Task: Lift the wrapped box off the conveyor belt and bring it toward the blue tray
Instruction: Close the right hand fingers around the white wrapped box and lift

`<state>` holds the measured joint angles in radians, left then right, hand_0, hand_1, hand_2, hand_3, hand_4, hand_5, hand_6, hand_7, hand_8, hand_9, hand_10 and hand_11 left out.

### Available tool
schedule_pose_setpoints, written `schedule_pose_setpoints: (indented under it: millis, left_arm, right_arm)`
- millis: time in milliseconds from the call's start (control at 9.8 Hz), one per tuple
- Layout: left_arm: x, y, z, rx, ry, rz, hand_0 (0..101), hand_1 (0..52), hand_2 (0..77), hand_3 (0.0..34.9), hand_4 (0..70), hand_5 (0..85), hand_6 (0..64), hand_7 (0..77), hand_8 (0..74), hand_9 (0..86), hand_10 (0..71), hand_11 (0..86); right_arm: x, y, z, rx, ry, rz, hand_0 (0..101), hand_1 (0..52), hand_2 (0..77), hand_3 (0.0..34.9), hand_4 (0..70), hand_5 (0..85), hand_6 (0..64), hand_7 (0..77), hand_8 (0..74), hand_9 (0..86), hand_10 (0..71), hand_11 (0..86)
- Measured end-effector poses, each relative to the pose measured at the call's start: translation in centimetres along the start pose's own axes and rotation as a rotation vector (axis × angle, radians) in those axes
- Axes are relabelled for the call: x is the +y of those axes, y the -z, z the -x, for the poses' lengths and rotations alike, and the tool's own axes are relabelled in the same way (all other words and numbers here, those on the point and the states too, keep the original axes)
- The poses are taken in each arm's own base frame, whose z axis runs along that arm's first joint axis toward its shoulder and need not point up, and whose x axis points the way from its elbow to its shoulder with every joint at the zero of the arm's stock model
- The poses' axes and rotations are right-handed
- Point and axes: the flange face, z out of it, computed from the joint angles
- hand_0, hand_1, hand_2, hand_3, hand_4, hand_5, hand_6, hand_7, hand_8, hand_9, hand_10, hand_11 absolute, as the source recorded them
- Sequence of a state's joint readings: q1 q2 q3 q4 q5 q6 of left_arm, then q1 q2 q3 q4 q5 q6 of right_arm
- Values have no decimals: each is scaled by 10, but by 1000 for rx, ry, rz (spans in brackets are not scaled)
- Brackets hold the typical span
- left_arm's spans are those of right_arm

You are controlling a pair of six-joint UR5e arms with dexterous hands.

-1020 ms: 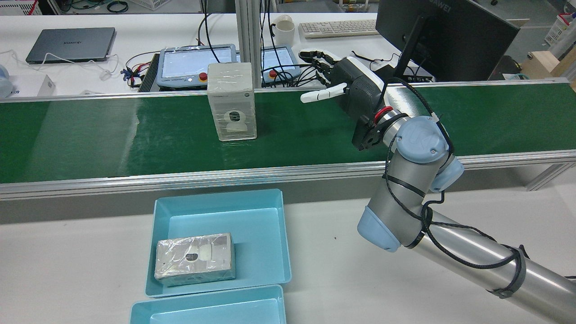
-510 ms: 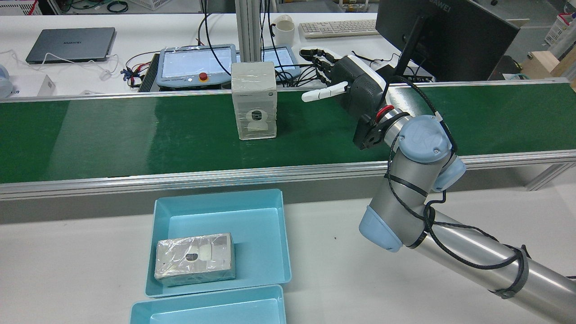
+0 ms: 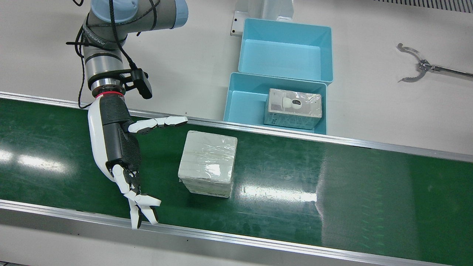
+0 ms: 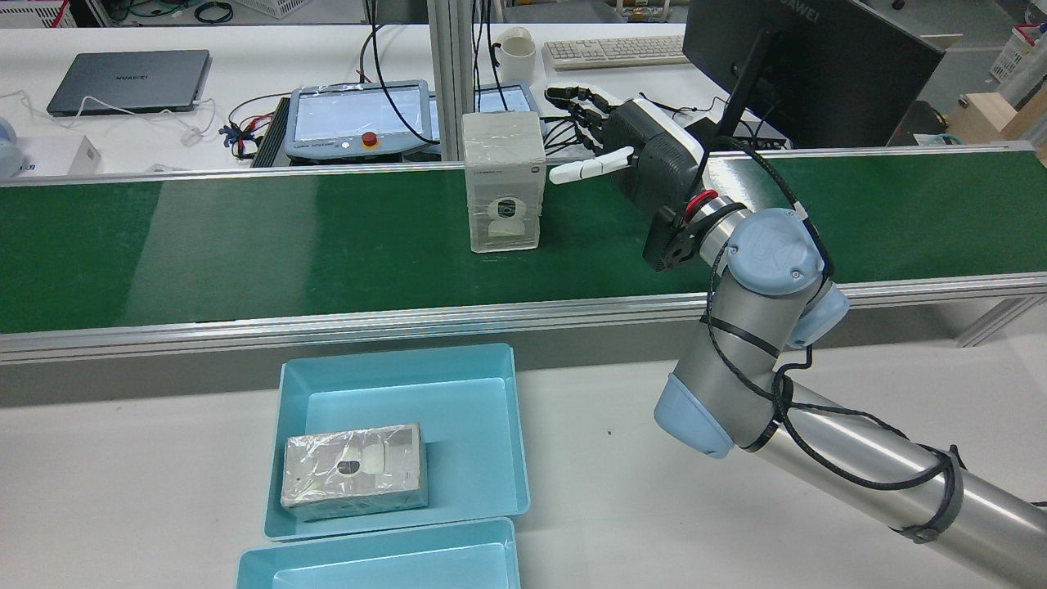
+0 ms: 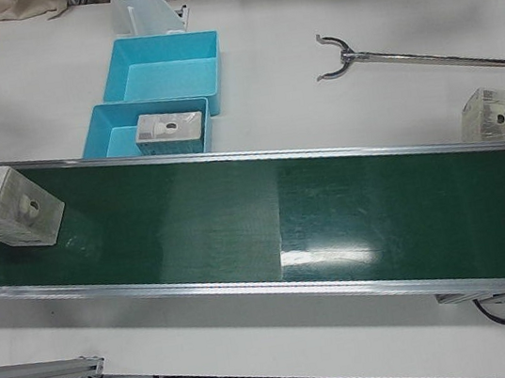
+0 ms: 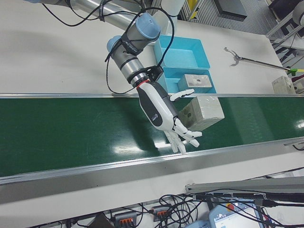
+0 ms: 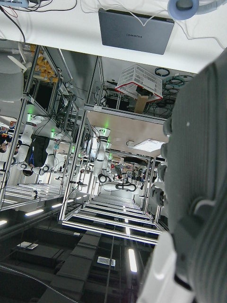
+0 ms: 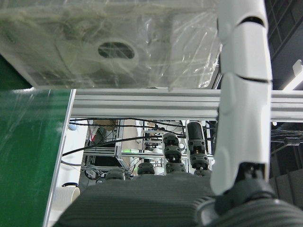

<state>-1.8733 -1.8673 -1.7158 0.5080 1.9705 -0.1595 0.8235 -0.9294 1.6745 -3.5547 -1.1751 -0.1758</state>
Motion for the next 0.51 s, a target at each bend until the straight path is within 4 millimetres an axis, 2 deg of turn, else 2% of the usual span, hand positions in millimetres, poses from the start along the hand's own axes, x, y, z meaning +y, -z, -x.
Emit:
schedule_pose_setpoints:
  millis: [306,408,510]
  left_arm:
    - [0,0,0,0,0,0,0,0,5,0,0,11,0,0,5,0,5,5]
    - [0,0,0,0,0,0,0,0,5,0,0,11,0,0,5,0,5,5]
    - [0,0,0,0,0,0,0,0,5,0,0,11,0,0,5,0,5,5]
  right_arm:
    - [-1,1,0,1,5,-3,484,142,93,82,49,278,60,33,5,11,0,16]
    - [-1,1,-1,3,5,-2,500,185,153,58,49,278,87,82,16,16,0,16]
    - [-1,1,-6,8,4,-3,500,185,153,58,49,278,87,82,16,16,0,16]
